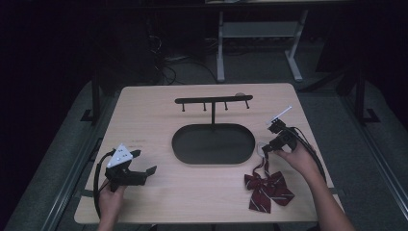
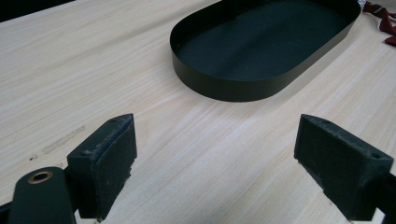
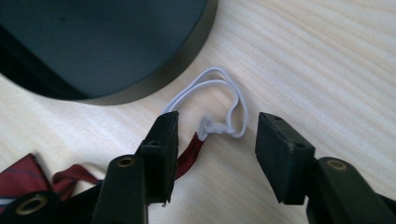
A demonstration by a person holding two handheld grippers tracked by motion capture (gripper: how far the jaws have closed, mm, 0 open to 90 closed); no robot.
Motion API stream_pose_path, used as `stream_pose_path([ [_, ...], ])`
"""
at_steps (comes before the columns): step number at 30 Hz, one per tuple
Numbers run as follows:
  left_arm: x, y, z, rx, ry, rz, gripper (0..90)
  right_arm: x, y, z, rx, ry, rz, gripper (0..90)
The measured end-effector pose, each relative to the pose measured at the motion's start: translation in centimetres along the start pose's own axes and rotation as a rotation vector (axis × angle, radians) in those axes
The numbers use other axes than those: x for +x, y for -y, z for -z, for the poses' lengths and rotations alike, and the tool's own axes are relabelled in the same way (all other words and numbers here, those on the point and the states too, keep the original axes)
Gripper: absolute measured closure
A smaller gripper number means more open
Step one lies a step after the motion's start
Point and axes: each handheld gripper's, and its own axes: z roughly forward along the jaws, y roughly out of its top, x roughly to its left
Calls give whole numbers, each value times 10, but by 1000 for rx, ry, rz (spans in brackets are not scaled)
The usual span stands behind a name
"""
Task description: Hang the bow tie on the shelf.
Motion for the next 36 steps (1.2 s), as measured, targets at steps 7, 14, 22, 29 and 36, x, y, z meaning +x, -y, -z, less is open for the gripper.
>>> stream_pose_path([
  [7,0,0,0,-2,-1,-1,130,2,-4,-8,31,36,21,527],
  [14,0,-1,1,-1,-1,-1,130,7,-4,-13,51,80,59,629],
  [22,0,-1,1,-1,-1,-3,130,9,-5,-14,60,100,82,705],
  [29,-1,-1,1,-2,0,-3,130,9,-4,-14,66,103,78,798],
  [36,-1,-1,1,-2,0,-4,130,8,-2,-14,72,100,80,808],
])
